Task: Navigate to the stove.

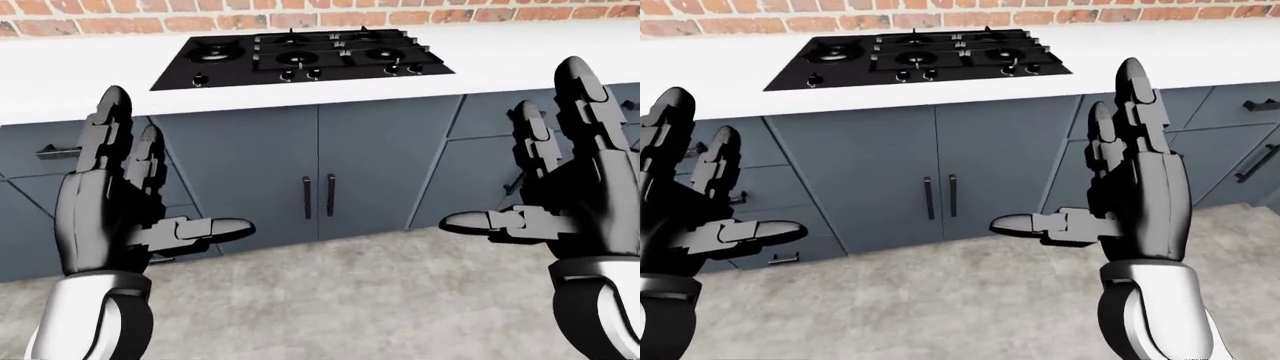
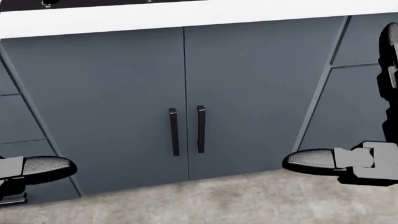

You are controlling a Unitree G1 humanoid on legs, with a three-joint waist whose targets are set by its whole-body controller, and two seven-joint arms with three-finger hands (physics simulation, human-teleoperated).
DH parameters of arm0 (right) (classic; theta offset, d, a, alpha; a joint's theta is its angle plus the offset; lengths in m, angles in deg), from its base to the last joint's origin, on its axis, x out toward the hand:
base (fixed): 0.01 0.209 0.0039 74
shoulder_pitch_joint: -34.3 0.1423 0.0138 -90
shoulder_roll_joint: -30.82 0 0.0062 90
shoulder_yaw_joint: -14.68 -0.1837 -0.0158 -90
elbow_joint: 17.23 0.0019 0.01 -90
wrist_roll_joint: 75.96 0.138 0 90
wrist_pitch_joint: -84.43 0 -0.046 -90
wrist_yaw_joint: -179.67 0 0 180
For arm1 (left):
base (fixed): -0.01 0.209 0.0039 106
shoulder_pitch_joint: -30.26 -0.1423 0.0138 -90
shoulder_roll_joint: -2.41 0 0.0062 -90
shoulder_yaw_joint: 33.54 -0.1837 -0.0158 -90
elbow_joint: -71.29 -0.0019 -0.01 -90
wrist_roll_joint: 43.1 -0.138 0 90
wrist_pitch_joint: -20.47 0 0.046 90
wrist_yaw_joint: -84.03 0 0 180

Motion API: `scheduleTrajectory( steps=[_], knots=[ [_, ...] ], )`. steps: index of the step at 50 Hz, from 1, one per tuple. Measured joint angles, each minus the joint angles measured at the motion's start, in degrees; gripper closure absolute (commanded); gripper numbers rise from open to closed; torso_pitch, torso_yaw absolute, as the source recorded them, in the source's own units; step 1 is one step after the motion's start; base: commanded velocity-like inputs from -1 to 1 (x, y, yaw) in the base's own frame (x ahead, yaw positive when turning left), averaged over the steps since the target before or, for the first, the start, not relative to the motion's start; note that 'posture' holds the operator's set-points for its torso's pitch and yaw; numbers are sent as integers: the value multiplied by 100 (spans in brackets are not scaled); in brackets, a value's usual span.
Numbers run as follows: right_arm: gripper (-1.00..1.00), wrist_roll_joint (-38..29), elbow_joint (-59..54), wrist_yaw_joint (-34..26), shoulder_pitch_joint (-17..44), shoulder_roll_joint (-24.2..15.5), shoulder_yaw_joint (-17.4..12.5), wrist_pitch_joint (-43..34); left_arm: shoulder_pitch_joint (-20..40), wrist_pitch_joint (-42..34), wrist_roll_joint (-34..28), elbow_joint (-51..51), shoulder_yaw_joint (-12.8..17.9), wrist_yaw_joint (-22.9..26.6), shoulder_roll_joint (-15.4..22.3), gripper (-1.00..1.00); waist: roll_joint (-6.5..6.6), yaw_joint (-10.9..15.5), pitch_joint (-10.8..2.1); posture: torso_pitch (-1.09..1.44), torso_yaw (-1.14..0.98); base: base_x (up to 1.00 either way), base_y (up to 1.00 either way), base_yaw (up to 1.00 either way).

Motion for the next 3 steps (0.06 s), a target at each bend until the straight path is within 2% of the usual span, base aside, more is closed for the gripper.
scheduleTrajectory(
  steps=[2,3],
  knots=[
    [-100,-28,-13,-53,-43,102,96,-36,-62,-21,-29,-77,20,-3,-19,-100,-139,46,12,0,0,0,-3,0],
    [-100,-53,-6,-92,-56,134,120,-61,-80,-45,-41,-103,22,-14,-22,-100,-168,33,20,0,0,0,0,0]
  ],
)
